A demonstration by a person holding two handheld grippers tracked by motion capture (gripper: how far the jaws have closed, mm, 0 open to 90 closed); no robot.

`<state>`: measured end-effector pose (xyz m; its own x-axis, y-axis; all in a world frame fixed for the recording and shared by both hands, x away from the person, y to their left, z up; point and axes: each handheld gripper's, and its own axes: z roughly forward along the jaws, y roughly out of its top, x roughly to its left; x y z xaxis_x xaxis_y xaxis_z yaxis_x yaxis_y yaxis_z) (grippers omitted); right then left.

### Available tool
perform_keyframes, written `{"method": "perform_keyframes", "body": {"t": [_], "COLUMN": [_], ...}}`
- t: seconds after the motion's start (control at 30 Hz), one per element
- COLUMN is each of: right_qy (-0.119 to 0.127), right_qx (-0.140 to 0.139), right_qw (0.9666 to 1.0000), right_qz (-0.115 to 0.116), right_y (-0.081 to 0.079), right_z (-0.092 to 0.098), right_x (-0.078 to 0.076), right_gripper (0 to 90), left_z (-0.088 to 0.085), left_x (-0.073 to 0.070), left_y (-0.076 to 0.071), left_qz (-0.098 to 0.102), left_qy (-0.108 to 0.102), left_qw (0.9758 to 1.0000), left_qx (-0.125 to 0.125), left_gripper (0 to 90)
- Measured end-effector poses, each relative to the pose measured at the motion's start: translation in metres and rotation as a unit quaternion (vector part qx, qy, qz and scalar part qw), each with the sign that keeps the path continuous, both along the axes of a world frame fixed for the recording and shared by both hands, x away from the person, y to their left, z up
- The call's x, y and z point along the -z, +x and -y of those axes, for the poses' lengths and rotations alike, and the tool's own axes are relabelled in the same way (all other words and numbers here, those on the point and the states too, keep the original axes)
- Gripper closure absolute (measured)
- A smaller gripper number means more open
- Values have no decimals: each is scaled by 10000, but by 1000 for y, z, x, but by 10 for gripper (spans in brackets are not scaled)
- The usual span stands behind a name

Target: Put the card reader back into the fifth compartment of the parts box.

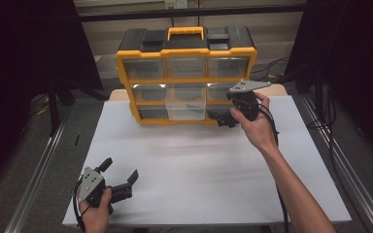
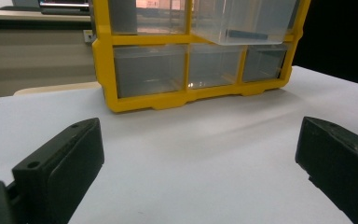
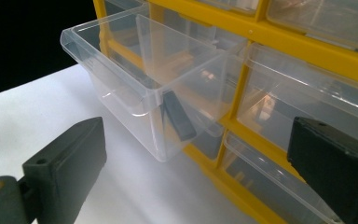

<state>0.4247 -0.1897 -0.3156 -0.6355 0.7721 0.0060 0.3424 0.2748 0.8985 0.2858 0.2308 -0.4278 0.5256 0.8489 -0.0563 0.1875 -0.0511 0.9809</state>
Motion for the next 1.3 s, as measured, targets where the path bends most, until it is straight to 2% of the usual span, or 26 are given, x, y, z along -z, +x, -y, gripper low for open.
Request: {"method": "perform_keyframes", "body": {"t": [0.07,0.13,0.37,0.57,0.63,0.77,0.9,1.03,1.27,1.3], "right_qy": [54,-5,185,238,349,544,637,779,994,991], "right_qx": [49,159,357,526,557,641,737,815,932,958], "right_qw": [10000,9999,9991,9982,9977,9962,9949,9933,9903,9899], "right_qz": [55,33,142,183,187,223,245,263,267,321], "right_y": [-3,-6,-16,-26,-29,-37,-44,-51,-62,-65], "right_z": [1,2,11,20,21,24,26,31,44,46], "right_x": [3,6,19,31,35,44,51,58,68,70], "right_gripper": [35,35,29,28,28,27,25,22,18,18], "left_z": [0,0,0,0,-1,-1,-1,0,0,0], "left_x": [0,0,0,0,-1,0,0,0,0,0], "left_y": [0,0,0,0,0,0,0,0,0,-1], "left_qz": [0,9,1,3,-1,0,-3,0,-4,-3], "left_qy": [-1,-33,1,-38,17,-50,15,-33,12,14], "left_qw": [10000,10000,10000,10000,10000,10000,10000,10000,10000,10000], "left_qx": [0,-9,-9,-15,-7,-40,-11,-16,-17,-18], "left_gripper": [13,13,13,13,13,13,13,13,13,13]}}
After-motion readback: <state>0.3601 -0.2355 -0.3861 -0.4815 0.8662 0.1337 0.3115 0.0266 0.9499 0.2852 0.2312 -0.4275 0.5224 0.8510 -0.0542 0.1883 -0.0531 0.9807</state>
